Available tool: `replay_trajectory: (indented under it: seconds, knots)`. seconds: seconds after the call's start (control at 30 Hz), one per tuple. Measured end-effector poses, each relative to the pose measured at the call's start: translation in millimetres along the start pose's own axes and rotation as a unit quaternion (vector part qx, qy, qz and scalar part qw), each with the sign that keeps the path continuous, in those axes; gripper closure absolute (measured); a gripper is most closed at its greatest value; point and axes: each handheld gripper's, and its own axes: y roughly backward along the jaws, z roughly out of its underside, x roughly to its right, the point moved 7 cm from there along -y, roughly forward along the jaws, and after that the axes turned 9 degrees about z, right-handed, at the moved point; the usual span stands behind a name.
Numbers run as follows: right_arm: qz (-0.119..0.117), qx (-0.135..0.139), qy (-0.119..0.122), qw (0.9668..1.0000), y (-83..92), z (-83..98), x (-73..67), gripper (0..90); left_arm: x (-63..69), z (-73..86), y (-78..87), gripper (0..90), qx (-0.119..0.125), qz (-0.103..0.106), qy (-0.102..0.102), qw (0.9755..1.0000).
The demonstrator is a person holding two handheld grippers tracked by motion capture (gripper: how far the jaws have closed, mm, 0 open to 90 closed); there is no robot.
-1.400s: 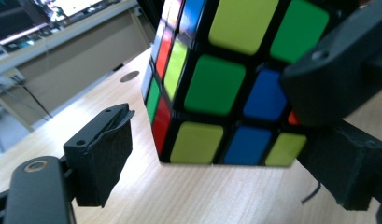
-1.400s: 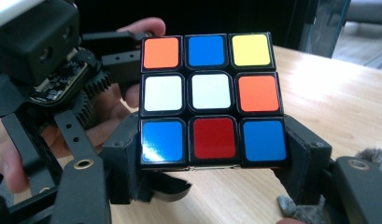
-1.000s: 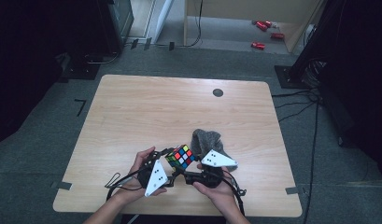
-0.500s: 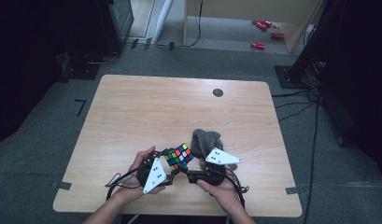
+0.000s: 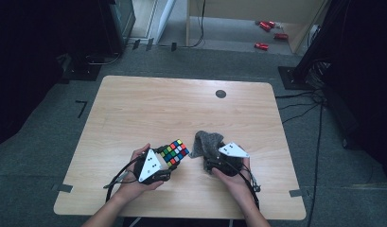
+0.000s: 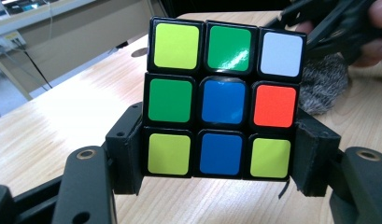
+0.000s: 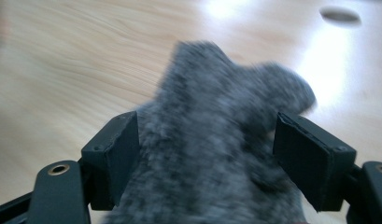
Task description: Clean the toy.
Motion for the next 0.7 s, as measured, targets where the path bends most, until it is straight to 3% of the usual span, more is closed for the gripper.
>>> replay_trajectory:
  seconds: [0.1,0.2,0.3,0.37,0.43,0.53,0.6,0.7]
  knots:
    - [0.014,-0.02,-0.022,0.9995,-7.9,5.5,8.6,31.1,-0.7,0.9,-0.1,34.3,-0.002,0.001,0.008,1.0]
    - [0.018,-0.041,-0.011,0.9989,-11.2,13.4,11.7,54.8,-1.1,1.8,-0.6,34.4,-0.004,0.003,0.015,0.9999]
    - [0.004,-0.036,-0.024,0.999,-8.5,13.2,13.7,67.3,0.4,0.7,0.5,34.4,-0.003,0.012,0.021,0.9997]
    - [0.0,-0.011,-0.03,0.9995,-0.8,5.2,14.2,73.1,1.2,-1.0,1.1,34.4,0.0,0.016,0.027,0.9995]
    - [-0.031,0.015,-0.042,0.9985,9.0,-4.6,9.4,74.7,2.0,-1.9,1.1,34.4,0.001,0.026,0.032,0.9991]
    - [-0.091,0.07,-0.039,0.9926,32.3,-25.9,-8.6,74.8,5.1,-0.3,-1.4,34.4,-0.003,0.052,0.042,0.9978]
    - [-0.123,0.098,-0.034,0.987,44.9,-37.0,-22.0,74.6,9.6,1.4,-4.0,34.4,-0.011,0.059,0.029,0.9978]
    - [-0.156,0.113,-0.022,0.9809,57.2,-46.0,-43.2,74.4,18.4,1.9,-8.0,34.4,-0.022,0.077,0.014,0.9967]
